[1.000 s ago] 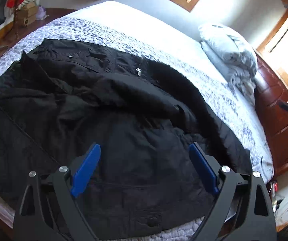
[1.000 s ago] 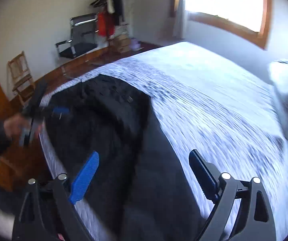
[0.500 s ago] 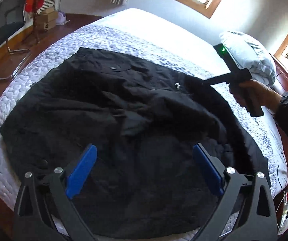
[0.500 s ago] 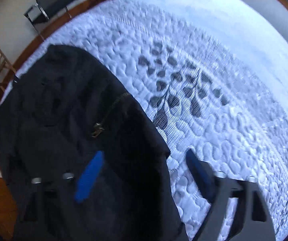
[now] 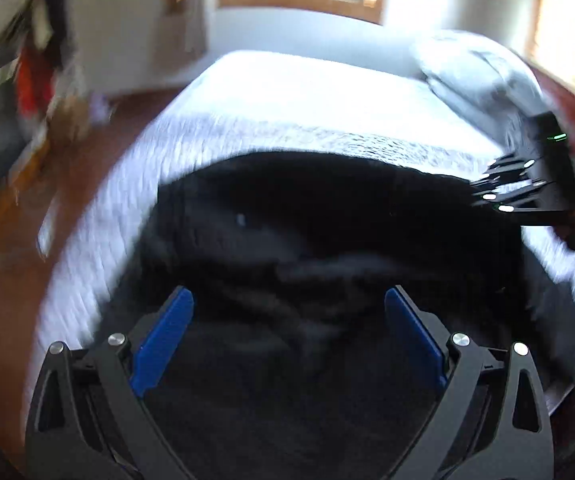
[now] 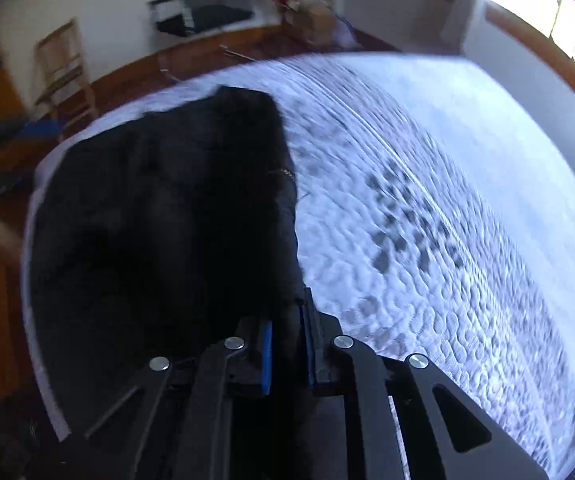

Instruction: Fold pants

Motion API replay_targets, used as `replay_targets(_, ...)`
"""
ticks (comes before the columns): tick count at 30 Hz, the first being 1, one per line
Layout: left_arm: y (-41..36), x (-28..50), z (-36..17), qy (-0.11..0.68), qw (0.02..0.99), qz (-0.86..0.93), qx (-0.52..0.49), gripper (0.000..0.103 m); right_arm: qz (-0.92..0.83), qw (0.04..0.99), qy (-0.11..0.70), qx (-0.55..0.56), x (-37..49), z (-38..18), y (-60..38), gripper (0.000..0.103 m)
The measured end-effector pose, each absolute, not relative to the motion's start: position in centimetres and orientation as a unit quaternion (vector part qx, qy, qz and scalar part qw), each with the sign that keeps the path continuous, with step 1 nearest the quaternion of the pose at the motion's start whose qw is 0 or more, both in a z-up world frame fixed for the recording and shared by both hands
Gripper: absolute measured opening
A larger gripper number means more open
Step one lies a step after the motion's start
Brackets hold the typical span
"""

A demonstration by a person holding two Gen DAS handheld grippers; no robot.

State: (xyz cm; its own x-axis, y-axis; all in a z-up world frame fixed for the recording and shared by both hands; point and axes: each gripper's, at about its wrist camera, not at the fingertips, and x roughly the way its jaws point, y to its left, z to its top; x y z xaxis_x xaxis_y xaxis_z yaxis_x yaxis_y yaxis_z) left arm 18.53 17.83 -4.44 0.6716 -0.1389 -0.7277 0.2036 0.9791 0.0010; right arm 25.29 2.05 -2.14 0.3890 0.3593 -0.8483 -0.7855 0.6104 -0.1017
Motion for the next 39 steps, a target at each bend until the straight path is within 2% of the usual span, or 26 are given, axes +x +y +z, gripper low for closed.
replay_targets(4,15.0,20.4,-3.0,0.339,0.906,-0.124,0.221,0.097,0.389,0.793,0.394,-0.252,21.8,-0.6,2.6,0.012)
replay_targets(9,11.2,21.9,-2.6,0.312,0.856,-0.216,0.351,0.097,0.410,0.789,0.386,-0.247,19.5,0.5,2.1,0.012)
replay_targets(16,7.8,22.8,-2.6,0.290,0.787,-0.321,0.439,0.097,0.427,0.786,0.387,-0.226,19.0,1.2,1.0,0.012)
replay_targets(21,6.8,24.3,-3.3,0.337,0.753,-0.388,0.412,0.095,0.443,0.782,0.382,-0.215,18.2,1.6,0.6,0.012)
replay_targets(22,6.8,24.7,-3.5,0.348,0.750,-0.396,0.400,0.089,0.444,0.782,0.381,-0.216,18.0,1.6,0.6,0.012)
replay_targets(23,6.9,25.4,-3.7,0.371,0.742,-0.411,0.377,0.067,0.442,0.784,0.379,-0.217,17.9,1.6,0.5,0.012)
replay_targets(25,7.0,25.4,-4.3,0.389,0.738,-0.422,0.355,0.049,0.439,0.786,0.380,-0.212,18.2,1.6,0.3,0.011)
replay_targets(28,7.0,25.8,-6.2,0.426,0.723,-0.400,0.368,0.009,0.454,0.785,0.382,-0.181,18.4,2.4,-0.7,0.001)
replay_targets(32,8.2,25.3,-7.1,0.426,0.738,-0.395,0.344,0.003,0.444,0.794,0.376,-0.176,18.8,3.1,-1.6,0.000)
replay_targets(39,9.3,22.6,-6.3,0.406,0.767,-0.387,0.313,0.003,0.428,0.807,0.383,-0.139,19.2,2.8,-2.9,0.000)
